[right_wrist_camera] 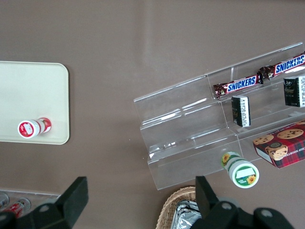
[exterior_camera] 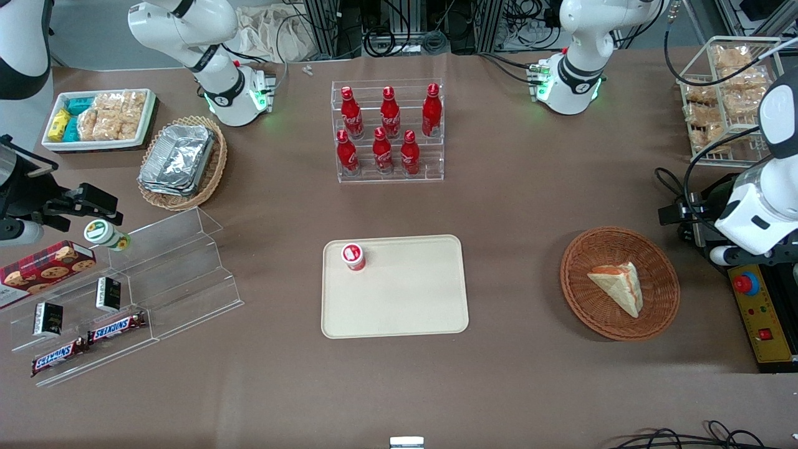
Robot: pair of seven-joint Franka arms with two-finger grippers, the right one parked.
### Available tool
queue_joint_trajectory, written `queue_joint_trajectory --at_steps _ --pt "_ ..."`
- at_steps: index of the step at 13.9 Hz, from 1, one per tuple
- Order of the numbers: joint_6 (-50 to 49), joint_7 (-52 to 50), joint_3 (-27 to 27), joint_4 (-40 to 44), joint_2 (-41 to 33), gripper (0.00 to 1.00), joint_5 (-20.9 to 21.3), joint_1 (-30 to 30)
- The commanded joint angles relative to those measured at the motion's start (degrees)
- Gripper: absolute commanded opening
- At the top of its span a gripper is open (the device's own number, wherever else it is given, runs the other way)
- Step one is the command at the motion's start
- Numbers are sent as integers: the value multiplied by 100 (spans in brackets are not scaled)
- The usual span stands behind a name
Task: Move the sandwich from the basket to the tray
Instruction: 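Move the left gripper over the wrapped sandwich in the wicker basket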
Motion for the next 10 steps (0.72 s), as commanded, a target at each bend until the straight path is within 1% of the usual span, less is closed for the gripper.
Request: queue_joint_trajectory --at_steps 1,4,5,6,8,9,10 --pt "-45 -189 -32 157 101 100 105 -24" --pt "43 -461 -32 175 232 100 87 11" --pt "226 -514 -32 175 355 100 105 -24" --pt "428 -784 -32 157 452 100 113 -25" --pt "658 -1653 -32 70 549 100 157 -33" --pt "728 -1823 -41 61 645 100 271 -33" --pt "851 -1937 -32 34 768 100 298 -33"
